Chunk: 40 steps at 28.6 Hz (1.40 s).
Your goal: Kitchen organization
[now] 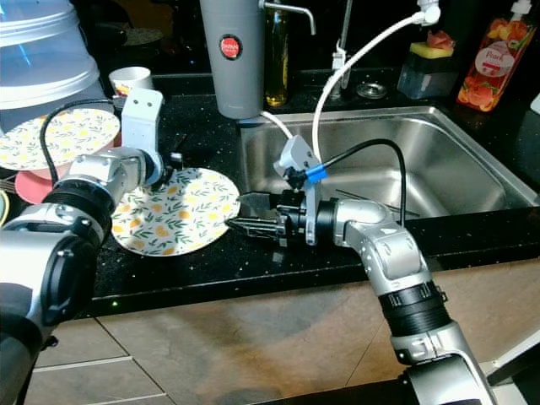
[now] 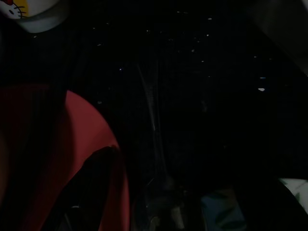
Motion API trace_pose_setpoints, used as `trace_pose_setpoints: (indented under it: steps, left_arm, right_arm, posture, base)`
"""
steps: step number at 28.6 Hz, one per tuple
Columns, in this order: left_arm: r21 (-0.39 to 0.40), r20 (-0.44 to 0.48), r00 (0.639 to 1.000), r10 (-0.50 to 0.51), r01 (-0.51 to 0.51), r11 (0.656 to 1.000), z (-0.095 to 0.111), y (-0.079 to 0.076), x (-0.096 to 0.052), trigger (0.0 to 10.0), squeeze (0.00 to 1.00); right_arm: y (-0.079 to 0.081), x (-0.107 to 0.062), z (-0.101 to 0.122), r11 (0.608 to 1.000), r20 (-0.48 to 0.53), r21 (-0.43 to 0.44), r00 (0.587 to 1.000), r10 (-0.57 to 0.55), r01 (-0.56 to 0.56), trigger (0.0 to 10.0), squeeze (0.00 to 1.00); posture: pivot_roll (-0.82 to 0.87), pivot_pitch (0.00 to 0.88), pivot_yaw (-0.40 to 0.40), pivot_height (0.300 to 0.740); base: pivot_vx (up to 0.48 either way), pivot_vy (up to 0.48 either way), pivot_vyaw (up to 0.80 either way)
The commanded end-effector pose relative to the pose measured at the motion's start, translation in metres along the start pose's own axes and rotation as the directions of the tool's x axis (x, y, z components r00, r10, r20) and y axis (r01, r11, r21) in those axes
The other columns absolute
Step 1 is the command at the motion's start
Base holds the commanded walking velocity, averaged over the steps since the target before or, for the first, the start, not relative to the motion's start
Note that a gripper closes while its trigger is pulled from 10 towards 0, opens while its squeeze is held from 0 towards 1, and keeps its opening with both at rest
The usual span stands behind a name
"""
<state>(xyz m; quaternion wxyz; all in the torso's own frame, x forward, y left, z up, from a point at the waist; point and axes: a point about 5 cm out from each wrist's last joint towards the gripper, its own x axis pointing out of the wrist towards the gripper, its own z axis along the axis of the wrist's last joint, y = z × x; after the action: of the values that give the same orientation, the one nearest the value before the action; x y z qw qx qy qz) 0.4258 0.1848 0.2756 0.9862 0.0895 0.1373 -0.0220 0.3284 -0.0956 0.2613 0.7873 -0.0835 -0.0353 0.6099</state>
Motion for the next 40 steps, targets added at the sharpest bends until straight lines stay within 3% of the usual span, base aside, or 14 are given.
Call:
trace_pose_setpoints:
  steps: [1,7,12,13,15,19,23,26,27,31,40]
  left_arm:
    - [0.018,-0.05,0.999,0.02,-0.02,1.0,-0.008,0.001,0.001,10.0,0.0]
    - [0.03,-0.051,0.997,0.064,-0.063,0.998,-0.006,0.011,-0.001,10.0,0.0]
    - [-0.12,-0.006,0.999,-0.031,0.031,0.992,0.003,0.002,-0.002,10.0,0.0]
    - [-0.12,-0.006,0.999,-0.031,0.031,0.992,0.003,0.002,-0.002,10.0,0.0]
    - [-0.167,0.023,0.991,-0.13,0.132,0.977,0.008,-0.011,-0.002,10.0,0.0]
    - [-0.134,0.041,0.981,-0.188,0.192,0.972,0.012,-0.019,-0.002,10.0,0.0]
    - [-0.153,0.093,0.975,-0.202,0.214,0.965,0.023,-0.022,-0.004,10.0,0.0]
    - [-0.096,0.041,0.988,-0.149,0.152,0.984,0.019,-0.016,-0.003,10.0,0.0]
    - [-0.039,0.014,0.995,-0.102,0.102,0.994,0.015,-0.011,-0.003,10.0,0.0]
    - [0.032,-0.011,0.999,-0.047,0.047,0.998,0.009,-0.002,-0.002,10.0,0.0]
    - [-0.021,-0.043,0.999,-0.009,0.008,1.0,-0.004,0.009,-0.002,10.0,0.0]
  right_arm:
    - [0.003,0.002,0.001,1.0,-0.009,-0.01,1.0,0.02,-0.02,10.0,0.0]
    - [0.003,0.001,0.001,1.0,-0.007,-0.01,1.0,0.019,-0.019,10.0,0.0]
    - [0.003,0.001,0.001,1.0,-0.009,-0.012,1.0,0.018,-0.018,10.0,0.0]
    - [0.003,0.001,0.001,1.0,-0.009,-0.012,1.0,0.018,-0.018,10.0,0.0]
    - [0.003,0.0,0.001,1.0,-0.011,-0.014,1.0,0.018,-0.018,10.0,0.0]
    - [0.002,0.0,0.001,1.0,-0.011,-0.017,1.0,0.017,-0.017,10.0,0.0]
    - [0.002,0.0,0.002,1.0,-0.011,-0.017,1.0,0.016,-0.016,10.0,0.0]
    - [0.001,0.0,0.002,1.0,-0.012,-0.017,1.0,0.017,-0.017,10.0,0.0]
    - [0.001,0.0,0.002,1.0,-0.013,-0.017,1.0,0.017,-0.018,10.0,0.0]
    - [0.002,0.0,0.002,1.0,-0.011,-0.019,1.0,0.02,-0.02,10.0,0.0]
    - [0.002,0.0,0.002,0.999,-0.016,-0.025,1.0,0.027,-0.027,10.0,0.0]
  posture:
    - [0.04,0.113,0.052,0.74]
    - [0.04,0.113,0.055,0.74]
    - [0.04,0.119,0.053,0.74]
    - [0.04,0.119,0.053,0.74]
    - [0.04,0.122,0.051,0.74]
    - [0.04,0.125,0.051,0.74]
    - [0.04,0.127,0.048,0.74]
    - [0.04,0.127,0.048,0.74]
    - [0.04,0.126,0.047,0.74]
    - [0.04,0.127,0.046,0.74]
    - [0.03,0.126,0.037,0.74]
  base:
    - [0.0,0.0,0.0]
    - [0.0,0.0,0.0]
    - [0.0,0.0,0.0]
    - [0.0,0.0,0.0]
    - [0.0,0.0,0.0]
    - [0.0,0.0,0.0]
    - [0.0,0.0,0.0]
    - [0.0,0.0,0.0]
    - [0.0,0.0,0.0]
    - [0.0,0.0,0.0]
    - [0.0,0.0,0.0]
